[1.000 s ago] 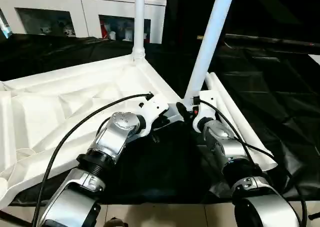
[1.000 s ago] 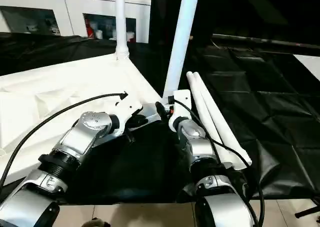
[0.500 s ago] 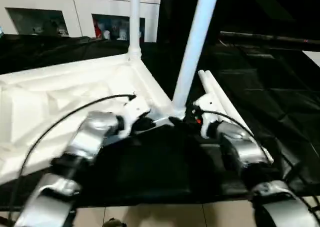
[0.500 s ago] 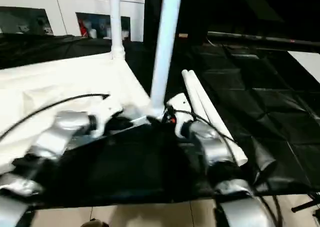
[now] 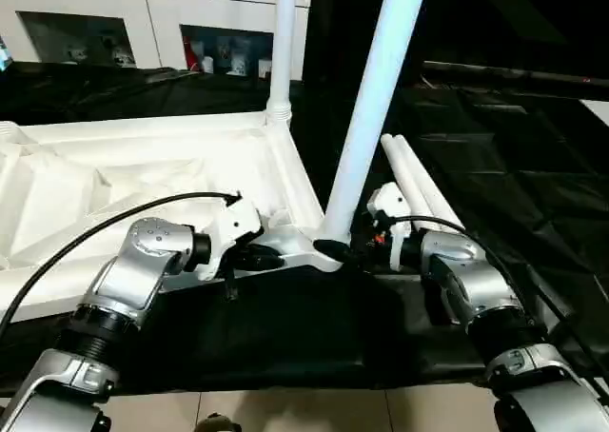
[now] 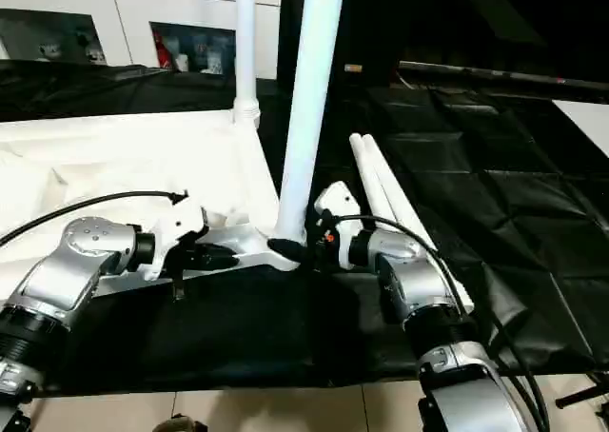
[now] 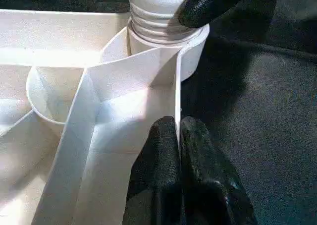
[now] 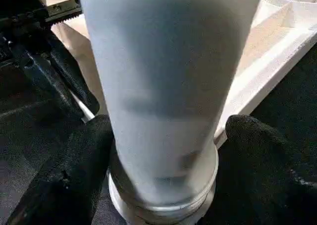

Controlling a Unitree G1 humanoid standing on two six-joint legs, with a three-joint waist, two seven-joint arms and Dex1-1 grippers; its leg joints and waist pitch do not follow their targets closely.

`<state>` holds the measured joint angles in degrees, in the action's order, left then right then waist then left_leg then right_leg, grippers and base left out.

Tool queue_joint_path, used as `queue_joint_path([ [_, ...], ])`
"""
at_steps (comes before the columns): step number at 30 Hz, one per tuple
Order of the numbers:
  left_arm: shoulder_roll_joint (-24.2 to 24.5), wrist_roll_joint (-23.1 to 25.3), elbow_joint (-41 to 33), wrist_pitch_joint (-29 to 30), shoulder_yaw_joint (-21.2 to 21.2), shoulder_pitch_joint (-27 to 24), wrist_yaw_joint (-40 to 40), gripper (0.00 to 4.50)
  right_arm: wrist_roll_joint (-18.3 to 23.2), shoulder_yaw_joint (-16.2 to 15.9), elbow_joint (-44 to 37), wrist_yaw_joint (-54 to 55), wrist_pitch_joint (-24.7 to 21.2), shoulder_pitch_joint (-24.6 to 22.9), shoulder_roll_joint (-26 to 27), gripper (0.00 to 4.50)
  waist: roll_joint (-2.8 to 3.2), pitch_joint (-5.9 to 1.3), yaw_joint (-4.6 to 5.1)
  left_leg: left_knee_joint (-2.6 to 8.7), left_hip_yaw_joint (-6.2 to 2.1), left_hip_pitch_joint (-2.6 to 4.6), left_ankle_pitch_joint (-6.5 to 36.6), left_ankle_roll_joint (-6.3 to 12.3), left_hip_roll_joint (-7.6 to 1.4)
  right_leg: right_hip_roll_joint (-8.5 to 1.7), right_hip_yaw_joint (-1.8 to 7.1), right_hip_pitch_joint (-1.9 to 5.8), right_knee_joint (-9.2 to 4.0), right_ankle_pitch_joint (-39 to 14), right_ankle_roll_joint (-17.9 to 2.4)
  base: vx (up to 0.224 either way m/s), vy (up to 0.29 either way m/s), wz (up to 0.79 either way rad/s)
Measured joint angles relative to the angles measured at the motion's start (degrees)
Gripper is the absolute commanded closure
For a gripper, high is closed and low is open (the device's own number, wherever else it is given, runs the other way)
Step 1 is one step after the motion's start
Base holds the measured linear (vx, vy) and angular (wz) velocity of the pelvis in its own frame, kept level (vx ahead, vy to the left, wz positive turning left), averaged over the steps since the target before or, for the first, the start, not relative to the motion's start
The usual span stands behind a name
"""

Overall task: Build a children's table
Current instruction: Rotate leg to tighten

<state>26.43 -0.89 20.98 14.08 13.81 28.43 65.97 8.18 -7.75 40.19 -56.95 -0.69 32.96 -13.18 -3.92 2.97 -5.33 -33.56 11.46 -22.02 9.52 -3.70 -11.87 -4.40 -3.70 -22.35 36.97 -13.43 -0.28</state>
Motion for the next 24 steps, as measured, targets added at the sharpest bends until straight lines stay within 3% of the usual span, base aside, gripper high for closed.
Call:
queue_joint_path([
  [6, 0.17, -0.02, -0.12, 0.04, 0.0, -0.07, 0.02, 4.5, -0.59, -0.7, 0.04, -1.05, 0.01, 0.24, -0.4, 1.13, -0.07, -0.01, -0.02, 0.0, 0.0, 0.0, 0.0, 0.0, 0.0, 0.0, 0.0, 0.0, 0.01, 0.0, 0.0, 0.0, 0.0, 0.0],
  [7, 0.35, -0.02, -0.2, 0.16, 0.0, -0.07, 0.02, 4.5, -0.57, -0.72, 0.07, -1.08, 0.01, 0.24, -0.39, 1.37, -0.09, 0.0, -0.02, -0.01, 0.0, 0.0, 0.0, 0.0, 0.0, 0.0, 0.0, 0.0, 0.01, 0.0, 0.0, 0.0, 0.0, 0.0],
  [18, 0.7, -0.14, -1.62, 1.15, -0.19, -0.89, -0.24, 4.5, 0.12, -0.55, 0.69, -0.75, -0.41, 0.22, 0.69, 1.81, -0.52, -0.09, 0.11, -0.01, 0.01, 0.06, -0.01, 0.0, -0.01, 0.0, 0.0, 0.01, 0.06, 0.0, -0.01, 0.0, 0.0, 0.0],
  [21, -0.32, 0.89, -1.37, 2.05, -0.48, -0.77, -3.14, 4.5, -0.13, 0.67, 3.22, 4.93, 0.31, 0.54, 3.12, 1.81, -0.78, -0.2, 0.4, -0.04, 0.01, 0.3, 0.0, -0.02, -0.01, 0.0, 0.03, 0.16, 0.08, 0.04, -0.07, 0.0, 0.0, 0.0],
  [24, -5.12, 3.85, 2.1, 3.81, -0.45, 1.73, -10.5, 4.5, -0.99, 3.36, 8.18, 18.48, 0.05, 3.09, 7.23, 1.82, -0.94, -0.21, 0.54, 0.01, 0.02, 0.91, 0.01, -0.05, 0.03, -0.03, 0.1, 0.57, 0.03, 0.07, -0.1, 0.0, 0.0, 0.0],
])
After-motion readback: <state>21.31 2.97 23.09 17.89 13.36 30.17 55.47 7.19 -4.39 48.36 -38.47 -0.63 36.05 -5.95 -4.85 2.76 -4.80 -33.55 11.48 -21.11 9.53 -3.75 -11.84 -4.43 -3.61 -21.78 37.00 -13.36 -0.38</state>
